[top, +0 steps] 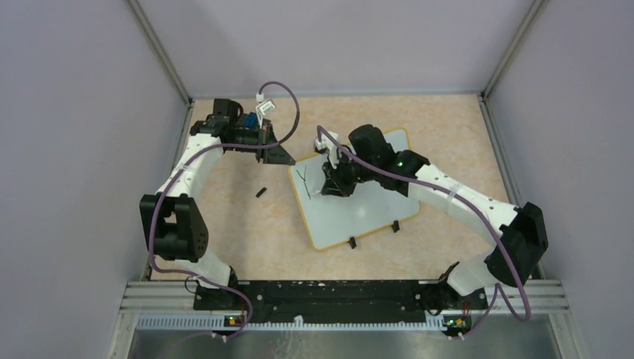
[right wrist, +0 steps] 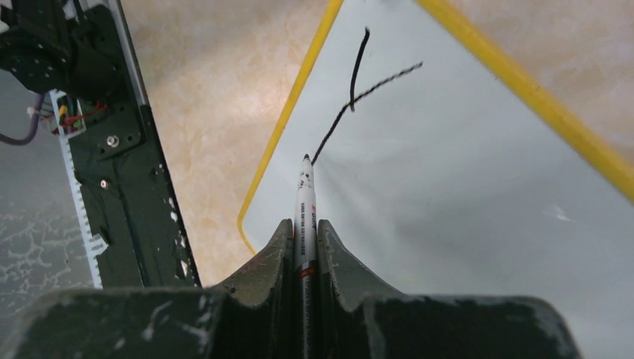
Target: Write a sentence on the whiteboard
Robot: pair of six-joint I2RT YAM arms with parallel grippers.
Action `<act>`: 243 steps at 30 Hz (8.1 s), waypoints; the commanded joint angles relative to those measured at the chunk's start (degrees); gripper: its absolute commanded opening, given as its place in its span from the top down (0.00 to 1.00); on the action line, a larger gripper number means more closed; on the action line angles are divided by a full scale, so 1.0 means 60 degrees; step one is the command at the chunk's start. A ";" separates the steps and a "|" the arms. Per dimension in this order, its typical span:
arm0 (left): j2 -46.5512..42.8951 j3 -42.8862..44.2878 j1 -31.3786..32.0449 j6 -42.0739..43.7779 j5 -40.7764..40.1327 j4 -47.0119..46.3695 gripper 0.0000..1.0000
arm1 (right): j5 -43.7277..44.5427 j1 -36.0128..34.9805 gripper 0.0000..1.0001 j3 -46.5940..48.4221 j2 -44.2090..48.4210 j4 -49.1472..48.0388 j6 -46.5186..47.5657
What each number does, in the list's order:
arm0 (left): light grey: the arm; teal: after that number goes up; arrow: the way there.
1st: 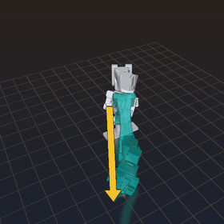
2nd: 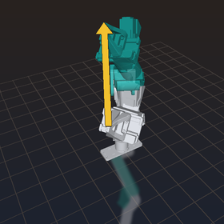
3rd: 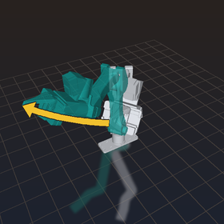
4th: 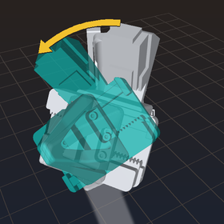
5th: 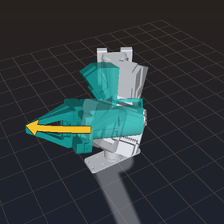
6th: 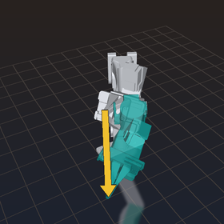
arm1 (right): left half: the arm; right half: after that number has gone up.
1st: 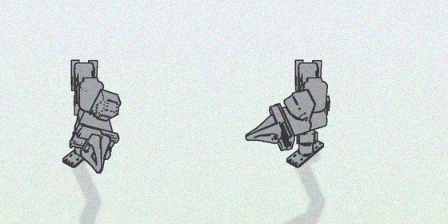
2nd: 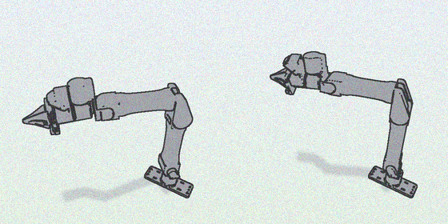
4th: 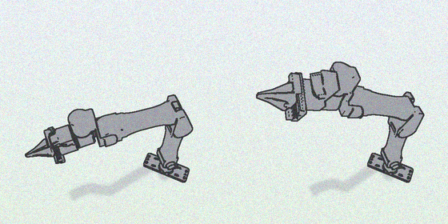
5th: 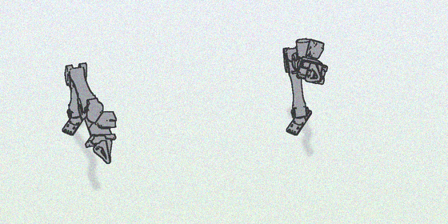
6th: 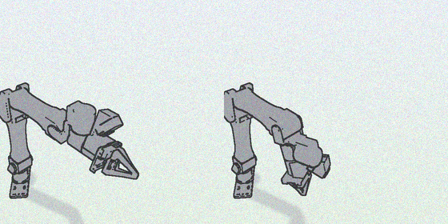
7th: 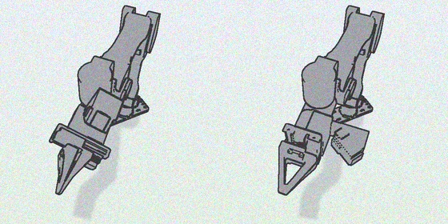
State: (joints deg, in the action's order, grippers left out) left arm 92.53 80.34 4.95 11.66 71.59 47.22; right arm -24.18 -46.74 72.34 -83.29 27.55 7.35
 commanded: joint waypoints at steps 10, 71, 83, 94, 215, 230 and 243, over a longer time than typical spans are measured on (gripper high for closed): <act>-0.0275 -0.0049 0.0068 -0.0037 0.0215 0.0000 1.00 | 0.0388 0.0334 1.00 0.0900 0.0337 -0.0417 -0.0234; -0.0348 -0.0151 0.0083 -0.0118 0.0128 -0.0092 1.00 | 0.1209 0.0510 1.00 0.0389 0.0497 0.0093 0.0416; -0.0405 -0.0187 0.0083 -0.0116 0.0115 -0.0103 1.00 | 0.1369 0.0546 1.00 0.0876 0.0266 -0.0059 0.0313; -0.0407 -0.0206 0.0083 -0.0117 0.0123 -0.0115 1.00 | 0.1105 0.0525 1.00 0.1025 0.0026 -0.0131 0.0219; -0.0453 -0.0298 0.0083 -0.0188 0.0005 -0.0213 1.00 | 0.0982 0.1403 1.00 0.0969 0.0316 0.0118 0.0386; -0.0394 -0.0268 0.0083 -0.0208 0.0004 -0.0238 1.00 | 0.0559 0.1352 1.00 0.0120 0.0341 0.0090 0.0283; -0.0392 -0.0306 0.0083 -0.0224 -0.0027 -0.0241 1.00 | 0.0655 0.1345 1.00 -0.0233 0.0631 0.0281 0.0406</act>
State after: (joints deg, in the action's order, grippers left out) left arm 91.85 79.24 4.91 10.61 70.02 44.95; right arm -23.77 -39.20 71.57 -80.64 29.82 8.84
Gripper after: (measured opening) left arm 0.058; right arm 0.105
